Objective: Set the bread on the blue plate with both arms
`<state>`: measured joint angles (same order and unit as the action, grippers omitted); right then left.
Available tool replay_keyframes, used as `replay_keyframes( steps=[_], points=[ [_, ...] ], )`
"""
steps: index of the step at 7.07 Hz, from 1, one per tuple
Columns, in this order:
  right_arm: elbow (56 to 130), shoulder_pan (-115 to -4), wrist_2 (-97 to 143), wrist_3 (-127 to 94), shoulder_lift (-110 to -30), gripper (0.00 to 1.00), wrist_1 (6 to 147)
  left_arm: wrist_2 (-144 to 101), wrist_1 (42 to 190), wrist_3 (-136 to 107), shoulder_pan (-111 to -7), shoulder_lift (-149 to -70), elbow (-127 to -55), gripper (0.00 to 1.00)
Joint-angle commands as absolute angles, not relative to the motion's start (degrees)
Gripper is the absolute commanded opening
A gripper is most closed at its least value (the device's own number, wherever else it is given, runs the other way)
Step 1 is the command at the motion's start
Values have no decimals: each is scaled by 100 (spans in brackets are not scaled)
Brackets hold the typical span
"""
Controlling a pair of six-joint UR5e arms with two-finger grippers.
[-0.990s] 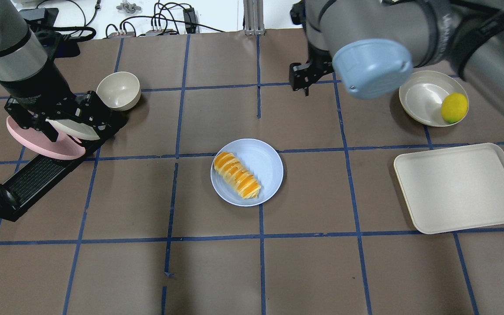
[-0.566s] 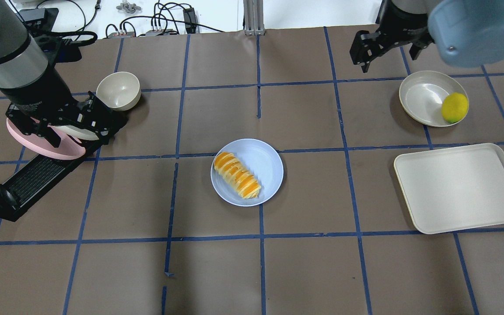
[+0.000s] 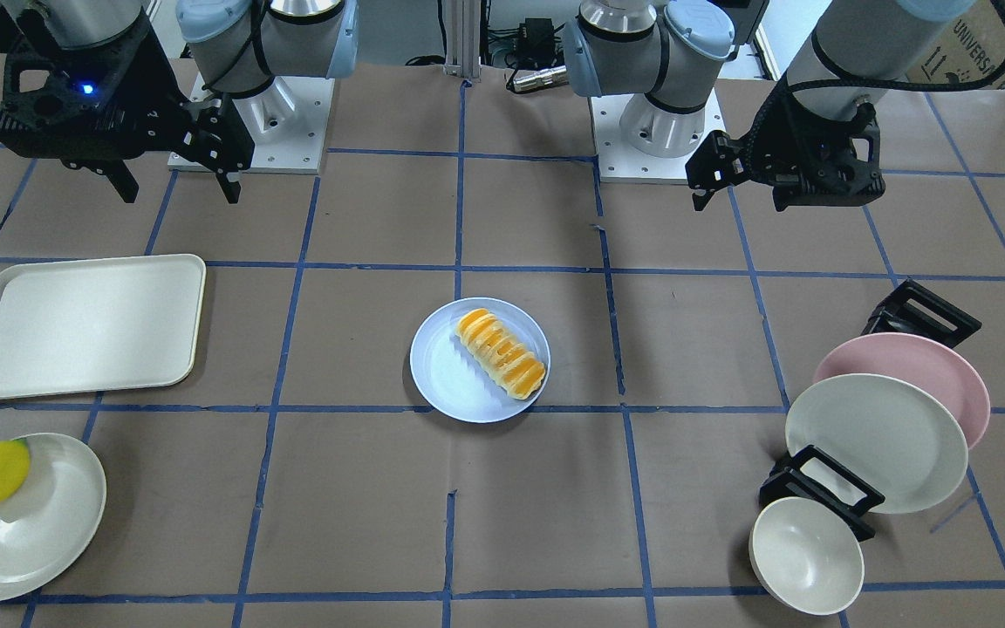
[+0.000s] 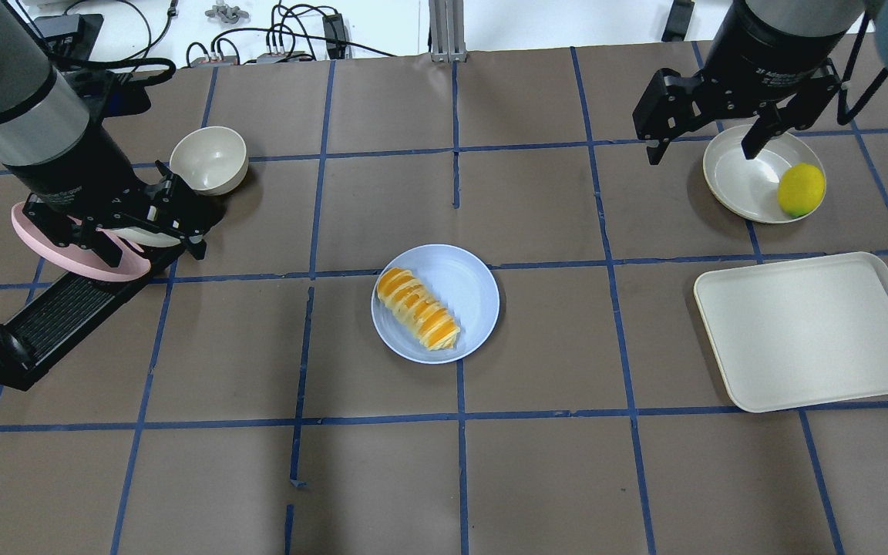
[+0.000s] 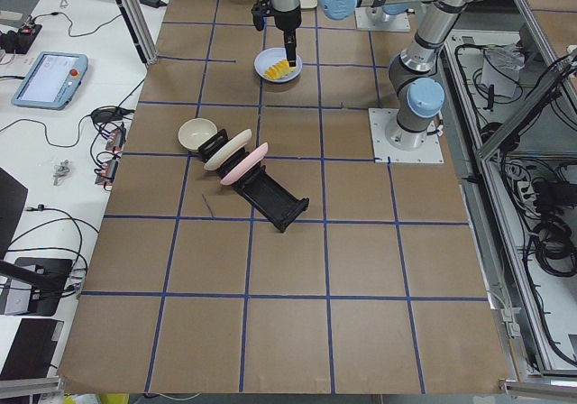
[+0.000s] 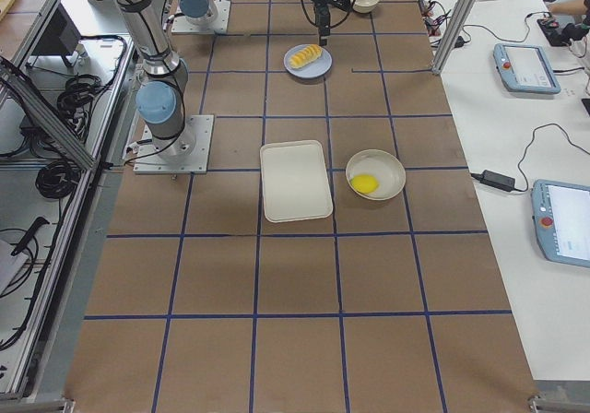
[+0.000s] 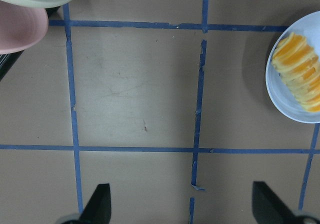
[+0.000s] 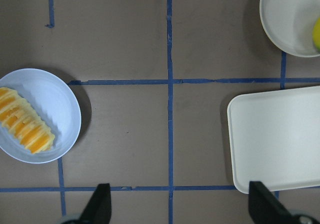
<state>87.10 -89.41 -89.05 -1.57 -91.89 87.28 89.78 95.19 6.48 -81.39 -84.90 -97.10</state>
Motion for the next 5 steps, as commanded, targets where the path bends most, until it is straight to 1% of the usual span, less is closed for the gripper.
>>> replay_keyframes(
  steps=[1,5],
  points=[
    [8736,-8947,-9008,-704,-9237,96,8719,8974,9519,650,-8139,-8499,-9703,100],
    [8736,-8947,-9123,-659,-9255,98,8719,8965,9519,659,-8139,-8499,-9712,100]
  ],
)
